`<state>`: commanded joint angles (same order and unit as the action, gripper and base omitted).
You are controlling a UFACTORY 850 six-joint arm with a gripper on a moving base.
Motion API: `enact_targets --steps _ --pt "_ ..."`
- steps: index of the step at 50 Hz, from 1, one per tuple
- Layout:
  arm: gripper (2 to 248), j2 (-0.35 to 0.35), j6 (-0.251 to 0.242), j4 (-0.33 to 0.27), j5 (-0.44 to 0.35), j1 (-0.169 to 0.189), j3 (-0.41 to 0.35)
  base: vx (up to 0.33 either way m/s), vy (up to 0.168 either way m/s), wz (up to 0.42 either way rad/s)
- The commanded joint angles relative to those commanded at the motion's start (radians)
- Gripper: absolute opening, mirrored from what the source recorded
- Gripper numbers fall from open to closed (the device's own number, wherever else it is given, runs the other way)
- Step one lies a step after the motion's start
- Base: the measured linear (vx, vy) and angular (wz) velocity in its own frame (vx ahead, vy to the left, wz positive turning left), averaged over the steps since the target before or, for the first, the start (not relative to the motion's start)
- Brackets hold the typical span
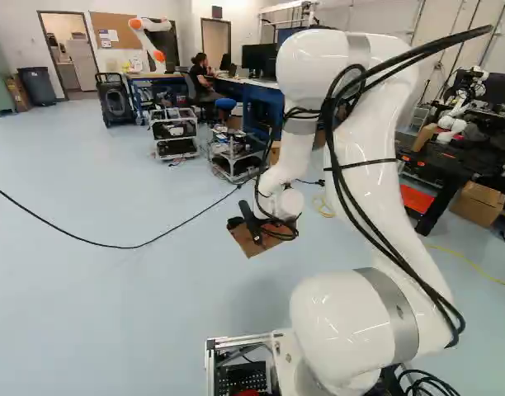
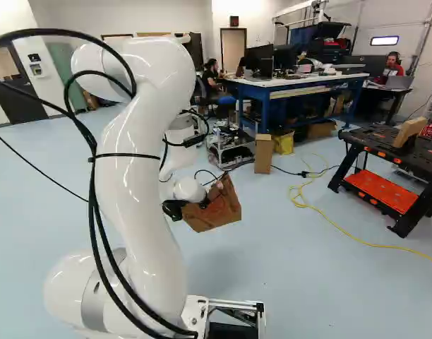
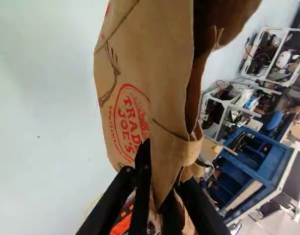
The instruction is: Pick up the grocery bag from the ground
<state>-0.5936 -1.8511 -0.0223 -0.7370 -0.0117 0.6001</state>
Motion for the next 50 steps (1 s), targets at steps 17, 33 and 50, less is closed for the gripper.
enact_targets --steps 17,33,50 --pt "22 0.152 0.000 0.000 -0.119 -0.005 -0.104 0.000 0.000 0.000" --pt "22 0.294 0.000 0.000 -0.233 -0.005 -0.189 0.000 0.000 0.000" --pt "22 0.427 0.000 0.000 -0.279 -0.006 -0.249 0.000 0.000 0.000"
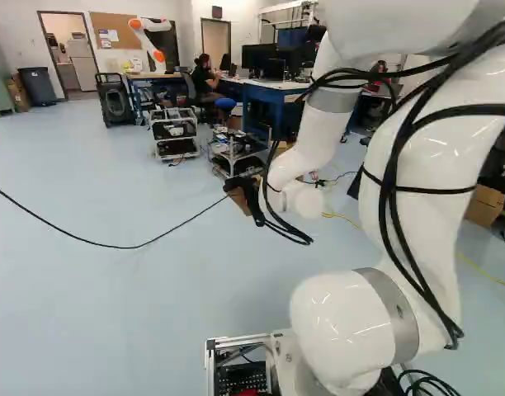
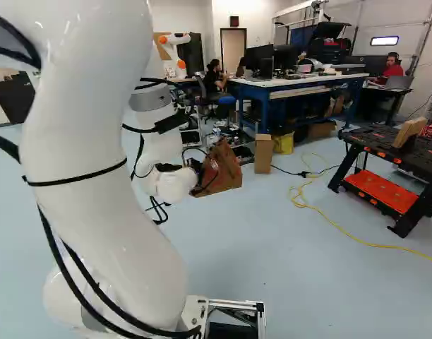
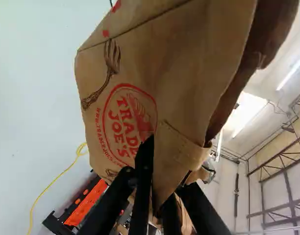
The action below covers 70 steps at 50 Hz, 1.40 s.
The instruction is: Pick up the grocery bag from the ground
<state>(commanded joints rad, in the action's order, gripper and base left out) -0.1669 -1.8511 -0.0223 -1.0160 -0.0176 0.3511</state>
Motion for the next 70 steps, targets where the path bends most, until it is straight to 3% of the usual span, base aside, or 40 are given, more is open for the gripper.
enact_targets --steps 19,47,70 --pt "22 0.119 0.000 0.000 0.000 0.000 -0.040 0.000 0.000 0.000" --pt "22 0.128 0.005 0.000 0.000 0.000 -0.043 0.000 0.000 0.000" --pt "22 0.138 0.060 0.001 0.004 0.000 -0.049 0.000 0.000 0.000"
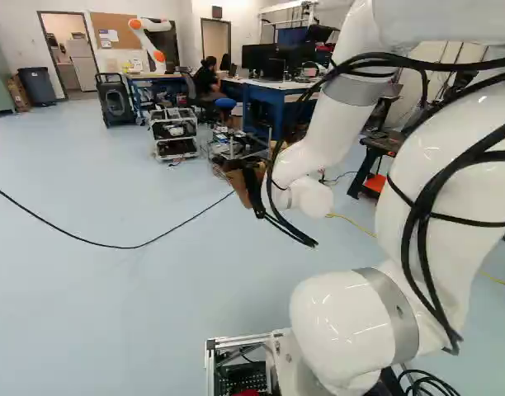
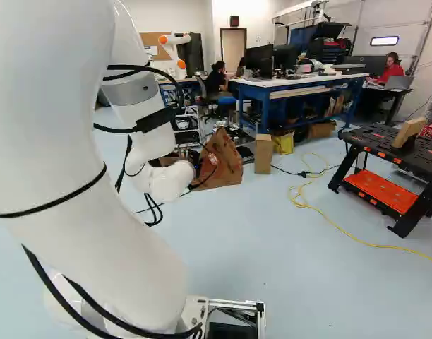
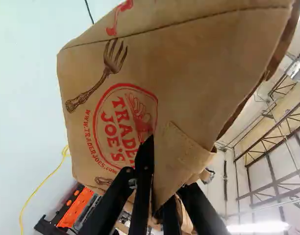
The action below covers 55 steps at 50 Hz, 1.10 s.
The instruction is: Pick up the grocery bag from the ground
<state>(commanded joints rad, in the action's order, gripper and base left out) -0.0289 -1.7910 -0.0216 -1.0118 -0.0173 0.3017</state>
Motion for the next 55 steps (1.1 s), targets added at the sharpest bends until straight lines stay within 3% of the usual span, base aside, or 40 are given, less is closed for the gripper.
enact_targets --steps 26,55 --pt "22 0.023 0.133 0.002 0.010 0.001 -0.016 0.000 0.000 0.000" --pt "22 0.064 0.372 0.004 0.029 0.004 -0.045 0.000 0.000 0.000"
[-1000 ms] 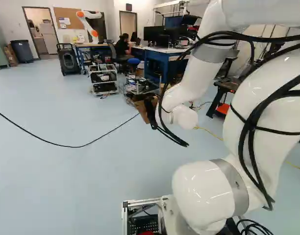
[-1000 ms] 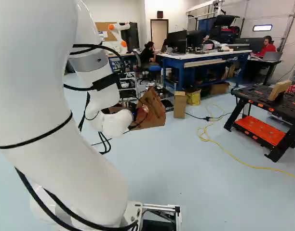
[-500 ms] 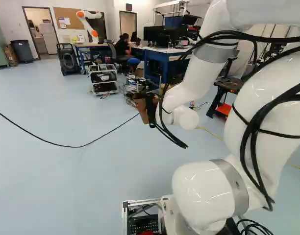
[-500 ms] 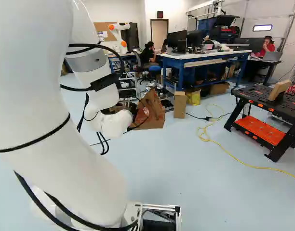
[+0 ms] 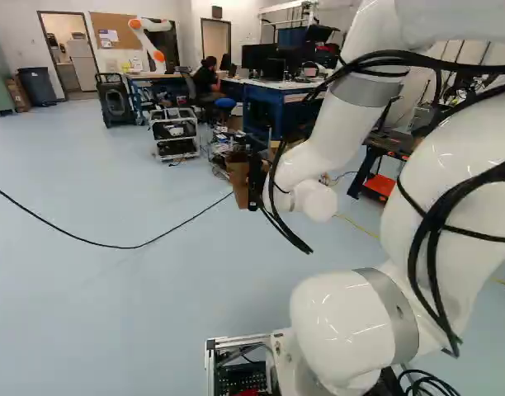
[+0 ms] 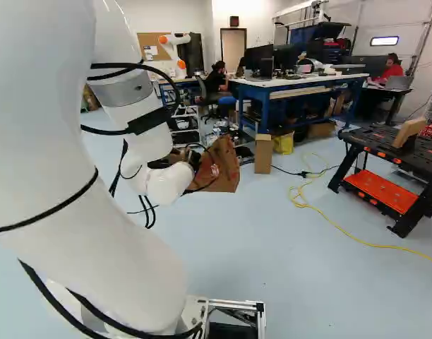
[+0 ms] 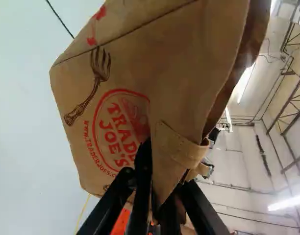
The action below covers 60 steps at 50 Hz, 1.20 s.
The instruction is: Pick up the grocery bag from the ground
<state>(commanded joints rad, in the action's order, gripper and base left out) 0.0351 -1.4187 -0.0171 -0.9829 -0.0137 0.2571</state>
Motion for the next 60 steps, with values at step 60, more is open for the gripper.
enact_targets --steps 60 --pt "22 0.130 0.753 0.009 0.058 0.007 -0.090 0.000 0.000 0.000"
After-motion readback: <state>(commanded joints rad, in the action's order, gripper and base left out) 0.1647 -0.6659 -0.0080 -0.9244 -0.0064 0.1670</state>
